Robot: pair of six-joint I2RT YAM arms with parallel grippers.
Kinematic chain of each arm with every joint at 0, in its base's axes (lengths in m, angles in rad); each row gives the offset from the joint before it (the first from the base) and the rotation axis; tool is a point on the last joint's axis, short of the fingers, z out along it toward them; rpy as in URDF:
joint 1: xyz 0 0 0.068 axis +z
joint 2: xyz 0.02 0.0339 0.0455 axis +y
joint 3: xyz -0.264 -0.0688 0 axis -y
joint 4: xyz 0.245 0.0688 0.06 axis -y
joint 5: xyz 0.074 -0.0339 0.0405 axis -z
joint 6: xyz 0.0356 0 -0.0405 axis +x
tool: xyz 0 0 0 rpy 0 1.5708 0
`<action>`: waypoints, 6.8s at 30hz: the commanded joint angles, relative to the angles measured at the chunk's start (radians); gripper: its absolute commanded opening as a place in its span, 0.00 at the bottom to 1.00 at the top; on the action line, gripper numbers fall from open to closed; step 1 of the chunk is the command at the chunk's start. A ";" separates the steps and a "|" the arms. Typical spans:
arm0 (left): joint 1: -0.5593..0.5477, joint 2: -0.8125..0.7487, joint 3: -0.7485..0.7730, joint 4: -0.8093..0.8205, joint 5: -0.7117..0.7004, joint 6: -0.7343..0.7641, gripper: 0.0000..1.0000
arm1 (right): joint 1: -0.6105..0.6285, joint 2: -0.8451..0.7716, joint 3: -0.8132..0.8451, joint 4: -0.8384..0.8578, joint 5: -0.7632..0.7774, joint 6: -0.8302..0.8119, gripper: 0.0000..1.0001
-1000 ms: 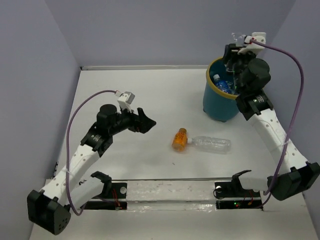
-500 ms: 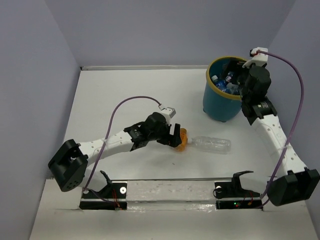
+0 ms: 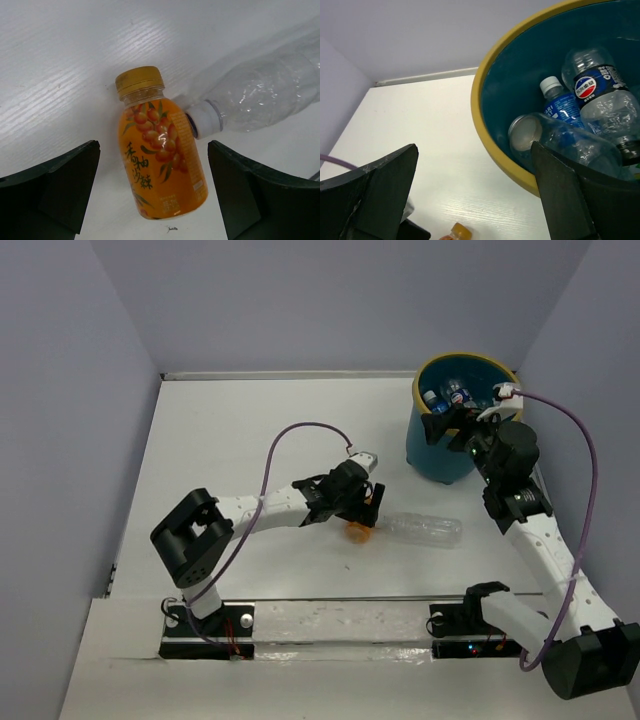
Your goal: Put the plastic bottles in the bin
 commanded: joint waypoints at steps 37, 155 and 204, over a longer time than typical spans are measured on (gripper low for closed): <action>-0.031 -0.629 -0.341 0.303 -0.121 0.052 0.37 | 0.409 0.068 -0.120 0.237 -0.235 0.259 1.00; -0.176 -0.367 -0.260 0.582 -0.003 0.241 0.38 | 0.024 -0.243 -0.370 0.263 -0.542 0.510 0.77; -0.123 -0.983 -0.246 -0.280 -0.684 0.135 0.99 | -0.231 0.313 0.318 -0.111 0.262 0.109 0.97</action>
